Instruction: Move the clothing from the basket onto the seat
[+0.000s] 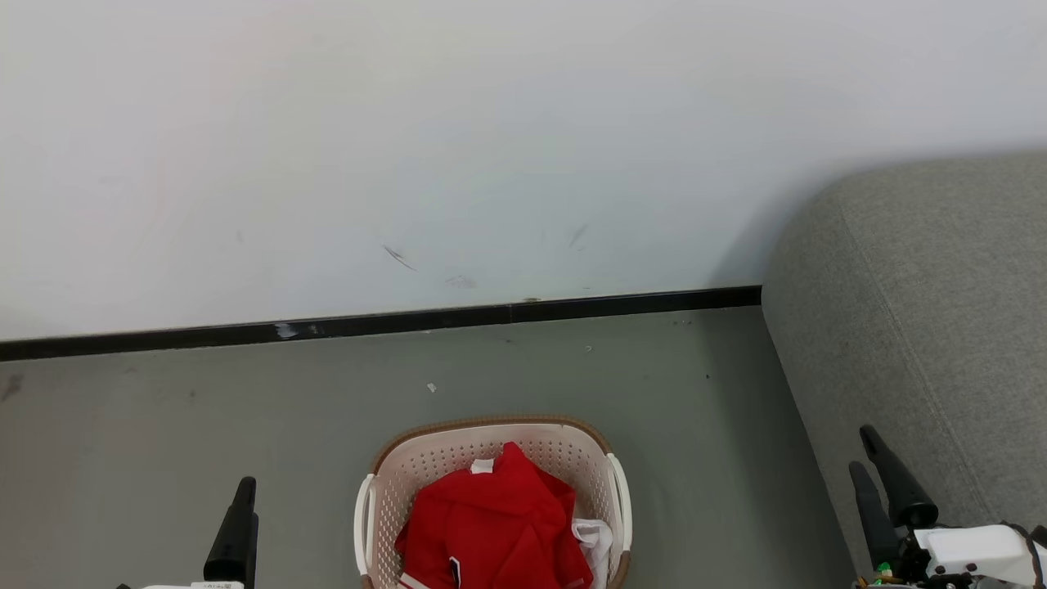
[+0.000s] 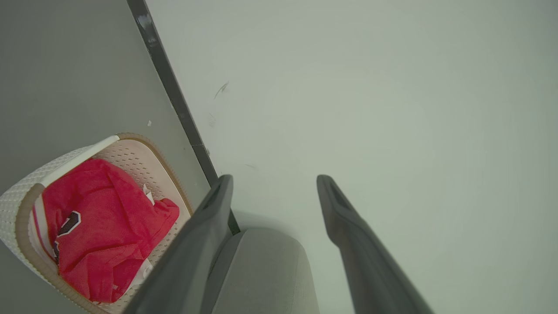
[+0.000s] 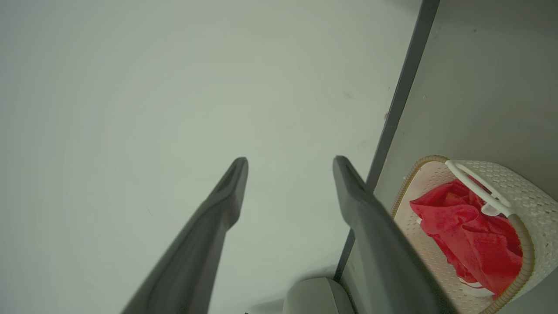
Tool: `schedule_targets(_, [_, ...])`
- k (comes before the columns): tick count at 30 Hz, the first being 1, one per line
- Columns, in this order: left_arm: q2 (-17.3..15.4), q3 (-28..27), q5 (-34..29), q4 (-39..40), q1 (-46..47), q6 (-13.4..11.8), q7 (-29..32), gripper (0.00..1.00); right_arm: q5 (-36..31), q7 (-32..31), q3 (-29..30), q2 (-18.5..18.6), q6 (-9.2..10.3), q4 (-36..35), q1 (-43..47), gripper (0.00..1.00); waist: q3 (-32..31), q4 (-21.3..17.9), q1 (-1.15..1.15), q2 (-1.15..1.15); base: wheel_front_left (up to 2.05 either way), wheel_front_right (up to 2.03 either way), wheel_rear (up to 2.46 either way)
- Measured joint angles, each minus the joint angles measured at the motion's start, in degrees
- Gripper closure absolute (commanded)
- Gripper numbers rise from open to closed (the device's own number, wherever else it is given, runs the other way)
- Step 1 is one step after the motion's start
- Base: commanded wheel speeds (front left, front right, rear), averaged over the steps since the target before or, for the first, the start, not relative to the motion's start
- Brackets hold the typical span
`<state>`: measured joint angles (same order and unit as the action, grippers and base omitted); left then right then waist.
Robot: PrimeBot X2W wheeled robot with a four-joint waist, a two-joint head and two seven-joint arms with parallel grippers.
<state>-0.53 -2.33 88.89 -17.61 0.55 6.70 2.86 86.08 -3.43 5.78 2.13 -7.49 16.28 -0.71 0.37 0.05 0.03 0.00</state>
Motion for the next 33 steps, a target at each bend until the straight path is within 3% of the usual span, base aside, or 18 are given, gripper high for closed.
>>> schedule_targets(7, [-1.1,1.1,-3.7,0.2,0.0,0.0,-1.4,0.00,-6.3,1.2,-1.4,1.6,0.00,-0.4,0.0,0.00,-0.1,0.0,0.16,0.00,0.00,0.00,0.00])
schedule_targets(14, [-1.8,1.3,-10.5,0.2,0.1,0.0,-2.7,0.00,-15.8,2.5,-1.5,4.0,-0.01,-1.5,-0.1,0.00,-0.5,-0.1,0.51,0.00,0.00,0.00,0.00])
schedule_targets(23, [-2.9,2.0,-20.2,0.7,0.1,-0.8,-4.4,0.00,-27.8,4.3,-2.1,3.6,-0.01,-2.0,-0.1,0.00,-0.9,-0.2,0.88,0.00,0.00,0.00,0.00])
schedule_targets(27, [-3.1,2.9,-25.9,1.4,0.1,-1.5,-5.5,0.00,-34.1,5.2,-2.2,3.2,-0.01,-2.1,-0.1,0.00,-1.2,-0.3,0.97,0.00,0.00,0.00,0.00])
schedule_targets(33, [-2.9,3.6,-31.7,2.0,0.1,-2.3,-6.6,0.00,-41.3,6.5,-2.2,2.6,-0.01,-2.3,0.2,0.00,-1.3,-0.3,0.93,0.00,0.00,0.00,0.00])
